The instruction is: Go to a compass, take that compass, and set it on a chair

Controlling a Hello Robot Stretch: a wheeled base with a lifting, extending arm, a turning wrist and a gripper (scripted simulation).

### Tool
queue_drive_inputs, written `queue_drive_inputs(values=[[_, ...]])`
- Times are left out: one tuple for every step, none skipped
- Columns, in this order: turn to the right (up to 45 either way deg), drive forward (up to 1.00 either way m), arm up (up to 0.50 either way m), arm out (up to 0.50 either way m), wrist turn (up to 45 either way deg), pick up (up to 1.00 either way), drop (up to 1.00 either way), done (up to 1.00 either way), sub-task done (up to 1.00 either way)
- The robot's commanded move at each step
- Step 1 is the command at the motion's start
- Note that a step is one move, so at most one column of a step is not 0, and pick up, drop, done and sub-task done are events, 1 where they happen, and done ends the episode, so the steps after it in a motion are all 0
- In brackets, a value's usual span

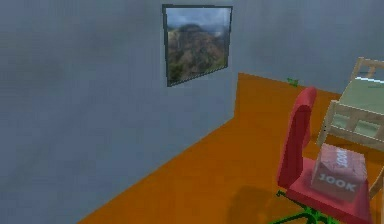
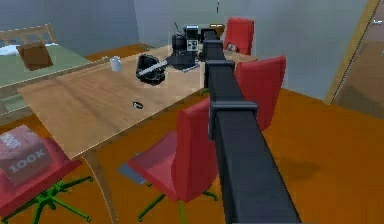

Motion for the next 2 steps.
queue_drive_inputs(values=[[0.0,0.00,0.00,0.00,21.0,0.00,0.00,0.00,0.00],[0.0,0.00,-0.30,0.00,0.0,0.00,0.00,0.00,0.00]])
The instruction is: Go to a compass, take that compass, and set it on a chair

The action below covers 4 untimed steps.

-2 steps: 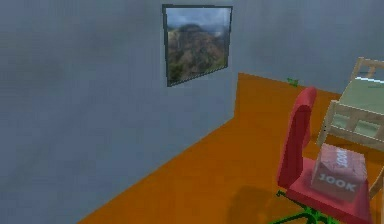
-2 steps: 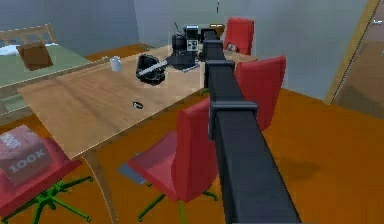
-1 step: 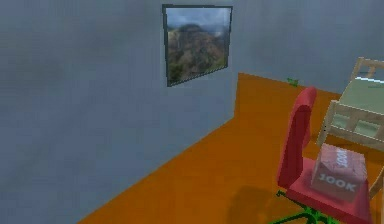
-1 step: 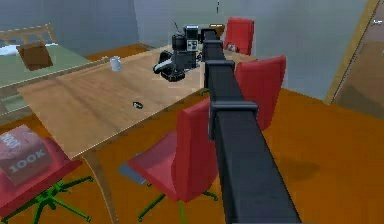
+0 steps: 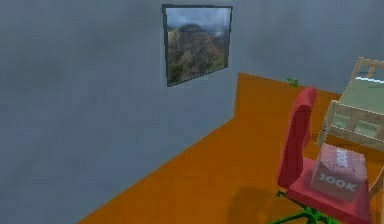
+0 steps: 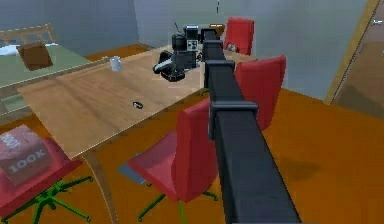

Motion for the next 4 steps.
queue_drive_inputs(values=[[0.0,0.00,-0.50,0.00,0.0,0.00,0.00,0.00,0.00],[0.0,0.00,0.00,0.00,0.0,0.00,1.00,0.00,0.00],[0.0,0.00,0.00,-0.10,0.0,0.00,0.00,0.00,0.00],[0.0,0.00,0.00,0.00,0.0,0.00,0.00,1.00,0.00]])
